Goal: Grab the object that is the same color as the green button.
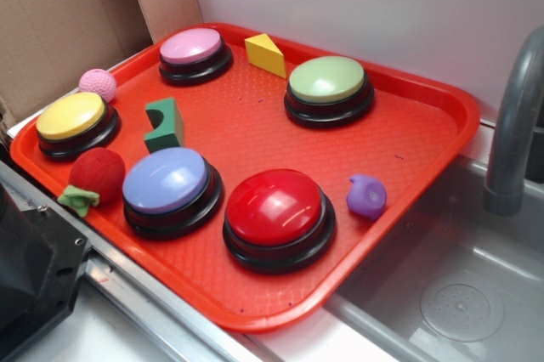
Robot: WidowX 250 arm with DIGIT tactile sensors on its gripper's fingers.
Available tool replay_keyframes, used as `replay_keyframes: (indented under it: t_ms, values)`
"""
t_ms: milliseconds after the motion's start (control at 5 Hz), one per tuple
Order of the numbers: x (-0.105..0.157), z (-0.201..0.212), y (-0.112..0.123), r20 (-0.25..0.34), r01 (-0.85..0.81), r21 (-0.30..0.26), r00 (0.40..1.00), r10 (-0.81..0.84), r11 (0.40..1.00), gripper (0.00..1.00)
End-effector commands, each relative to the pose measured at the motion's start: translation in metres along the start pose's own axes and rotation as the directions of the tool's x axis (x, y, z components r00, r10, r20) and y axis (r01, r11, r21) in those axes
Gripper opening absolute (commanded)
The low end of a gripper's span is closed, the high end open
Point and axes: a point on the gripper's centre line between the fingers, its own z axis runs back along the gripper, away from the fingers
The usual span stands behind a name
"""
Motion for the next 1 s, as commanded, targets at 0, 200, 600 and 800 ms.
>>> replay_keyframes:
  t_ms: [0, 200, 600, 800]
  values:
    - [0.000, 0.000, 0.000, 0.000, 0.000, 0.000, 1.000, 0.000, 1.000, 1.00]
    - [0.012, -0.018, 0.006, 0.026, -0.211, 0.017, 0.977, 0.210, 0.977, 1.00]
    - [0.034, -0.071, 0.024, 0.103, -0.580, 0.030, 0.812, 0.575, 0.814, 1.00]
    - [0.045, -0.099, 0.033, 0.145, -0.701, 0.036, 0.709, 0.690, 0.713, 1.00]
